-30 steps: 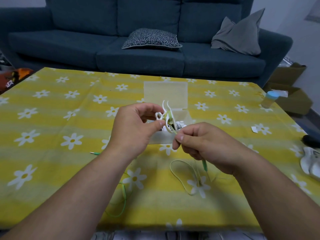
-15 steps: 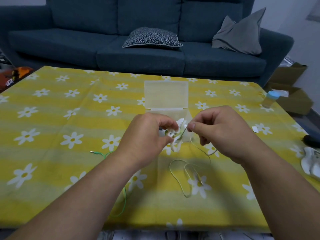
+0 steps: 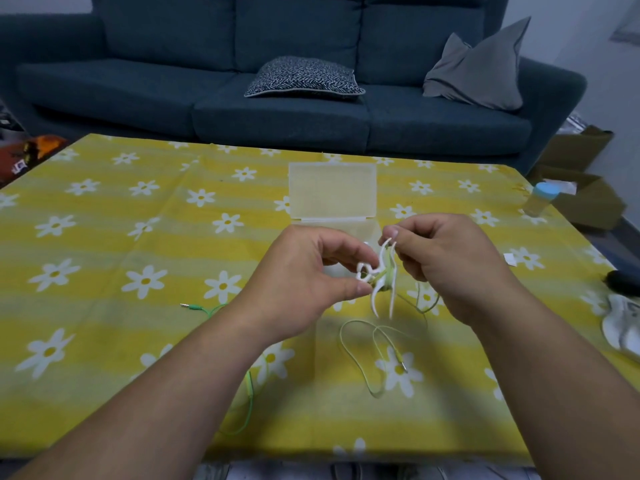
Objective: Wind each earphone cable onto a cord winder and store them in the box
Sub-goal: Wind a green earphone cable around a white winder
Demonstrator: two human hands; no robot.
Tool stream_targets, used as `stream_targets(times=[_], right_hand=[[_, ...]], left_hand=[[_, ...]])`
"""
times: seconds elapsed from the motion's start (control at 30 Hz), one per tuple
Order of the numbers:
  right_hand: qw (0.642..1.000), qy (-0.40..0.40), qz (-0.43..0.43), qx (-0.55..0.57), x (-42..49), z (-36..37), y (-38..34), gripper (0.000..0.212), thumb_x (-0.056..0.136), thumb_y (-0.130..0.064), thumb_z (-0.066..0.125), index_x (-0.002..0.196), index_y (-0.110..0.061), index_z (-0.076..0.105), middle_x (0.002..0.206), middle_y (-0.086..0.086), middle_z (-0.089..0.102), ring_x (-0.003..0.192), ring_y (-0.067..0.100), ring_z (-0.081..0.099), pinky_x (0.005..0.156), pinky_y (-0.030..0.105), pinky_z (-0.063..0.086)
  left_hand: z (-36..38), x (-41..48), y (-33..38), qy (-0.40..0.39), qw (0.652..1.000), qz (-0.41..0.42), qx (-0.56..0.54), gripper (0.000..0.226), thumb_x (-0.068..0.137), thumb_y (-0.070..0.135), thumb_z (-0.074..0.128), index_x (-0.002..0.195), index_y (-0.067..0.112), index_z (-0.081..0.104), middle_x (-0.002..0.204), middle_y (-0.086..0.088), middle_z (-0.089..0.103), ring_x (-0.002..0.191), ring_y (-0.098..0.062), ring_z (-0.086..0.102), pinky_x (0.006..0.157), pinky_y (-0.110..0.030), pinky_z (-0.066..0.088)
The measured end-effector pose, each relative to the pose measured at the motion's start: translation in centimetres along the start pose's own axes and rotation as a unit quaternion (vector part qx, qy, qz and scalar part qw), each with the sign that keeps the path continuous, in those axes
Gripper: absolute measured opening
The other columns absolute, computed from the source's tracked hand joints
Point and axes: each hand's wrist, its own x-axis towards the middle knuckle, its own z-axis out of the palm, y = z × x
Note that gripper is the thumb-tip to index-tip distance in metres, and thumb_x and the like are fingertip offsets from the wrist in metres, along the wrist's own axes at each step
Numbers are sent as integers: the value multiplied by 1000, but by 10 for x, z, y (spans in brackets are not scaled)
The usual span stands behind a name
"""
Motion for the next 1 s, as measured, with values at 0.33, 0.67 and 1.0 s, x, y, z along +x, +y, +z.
stream_targets(times=[0.33,0.67,1.0], right_hand=[[982,-163,91,28,-10,26,10,36,104,-28,48,83,-6,68,58,2,53,47,12,37,45,20,30],[974,-217,62,6,-19,22,-4,25,102,-15,51,105,3,68,57,3,38,52,12,31,48,20,26],[985,-147,21,-90,-19,14,-12,33,96,-29,60,74,-11,76,47,-8,42,43,7,34,52,26,30]], left_hand=[[-8,9,-8,153,985,-11,-77,27,71,-5,81,84,18,75,79,0,76,76,-15,72,75,-28,58],[-13,12,-16,208,977,-23,-31,25,71,-5,81,86,14,76,77,4,75,67,-5,69,62,-13,51],[-12,8,-13,234,965,1,119,25,69,11,86,85,27,76,78,18,70,78,2,65,74,-15,51]])
